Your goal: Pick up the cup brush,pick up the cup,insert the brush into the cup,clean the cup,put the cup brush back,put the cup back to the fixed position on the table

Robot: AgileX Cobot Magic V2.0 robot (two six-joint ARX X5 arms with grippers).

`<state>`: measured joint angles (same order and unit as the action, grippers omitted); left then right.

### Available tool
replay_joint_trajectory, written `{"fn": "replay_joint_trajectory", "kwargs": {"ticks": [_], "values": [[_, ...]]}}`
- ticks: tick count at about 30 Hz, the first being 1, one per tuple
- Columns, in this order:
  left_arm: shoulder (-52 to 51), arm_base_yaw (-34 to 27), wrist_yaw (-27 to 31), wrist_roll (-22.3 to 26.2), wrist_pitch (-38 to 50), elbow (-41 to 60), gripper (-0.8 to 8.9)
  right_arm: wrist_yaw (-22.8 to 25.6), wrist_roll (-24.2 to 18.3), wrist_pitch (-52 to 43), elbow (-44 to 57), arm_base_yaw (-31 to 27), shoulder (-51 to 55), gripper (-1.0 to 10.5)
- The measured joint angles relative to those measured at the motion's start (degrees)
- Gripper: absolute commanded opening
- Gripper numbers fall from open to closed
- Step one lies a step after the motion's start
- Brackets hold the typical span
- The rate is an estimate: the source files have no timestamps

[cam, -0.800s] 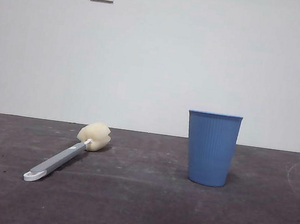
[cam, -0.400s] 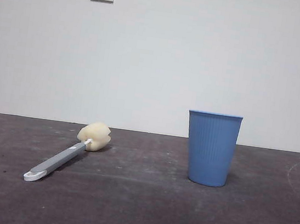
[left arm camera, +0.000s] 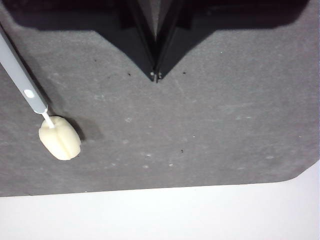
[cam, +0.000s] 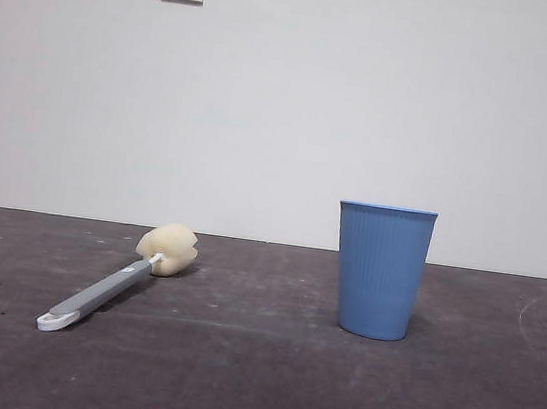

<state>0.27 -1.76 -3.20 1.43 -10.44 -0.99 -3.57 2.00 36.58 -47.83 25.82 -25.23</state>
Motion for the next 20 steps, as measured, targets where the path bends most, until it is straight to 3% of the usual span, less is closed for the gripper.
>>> {"fn": "replay_joint_trajectory", "kwargs": {"ticks": [4,10,20], "values": [[0.0,0.0,0.0,0.0,0.0,0.0,-0.04,0.76,-2.38,-11.21,10.03,-3.48,6.19,0.0],[0.0,0.0,0.0,0.0,0.0,0.0,-0.04,0.76,-2.01,-26.08,26.95,-8.52,12.83,0.0],[0.0,0.0,0.0,0.0,0.0,0.0,-0.04,0.76,-1.81,-28.13,40.3,-16.61,20.9,0.0]]}}
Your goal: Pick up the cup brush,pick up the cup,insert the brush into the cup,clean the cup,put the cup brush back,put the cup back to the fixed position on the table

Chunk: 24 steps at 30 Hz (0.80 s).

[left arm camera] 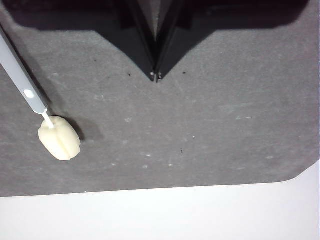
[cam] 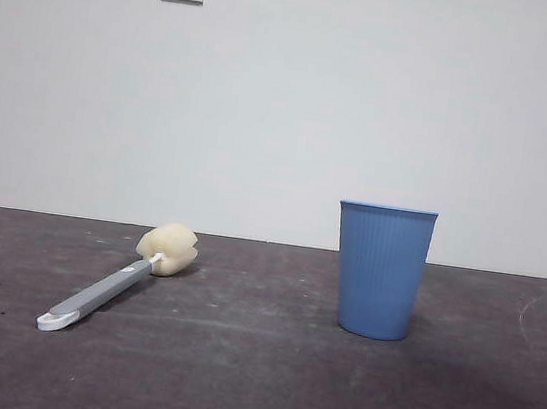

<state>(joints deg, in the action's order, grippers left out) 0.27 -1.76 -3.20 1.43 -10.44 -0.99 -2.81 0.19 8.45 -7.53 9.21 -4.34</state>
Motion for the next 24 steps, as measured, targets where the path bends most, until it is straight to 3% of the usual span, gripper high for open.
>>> {"fn": "replay_joint_trajectory", "kwargs": {"ticks": [12,24], "values": [[0.0,0.0,0.0,0.0,0.0,0.0,-0.04,-0.09,0.0,0.94,6.6,-6.82,4.09,0.0],[0.0,0.0,0.0,0.0,0.02,0.0,-0.04,-0.09,-0.02,1.38,6.58,-8.11,4.11,0.0]]}}
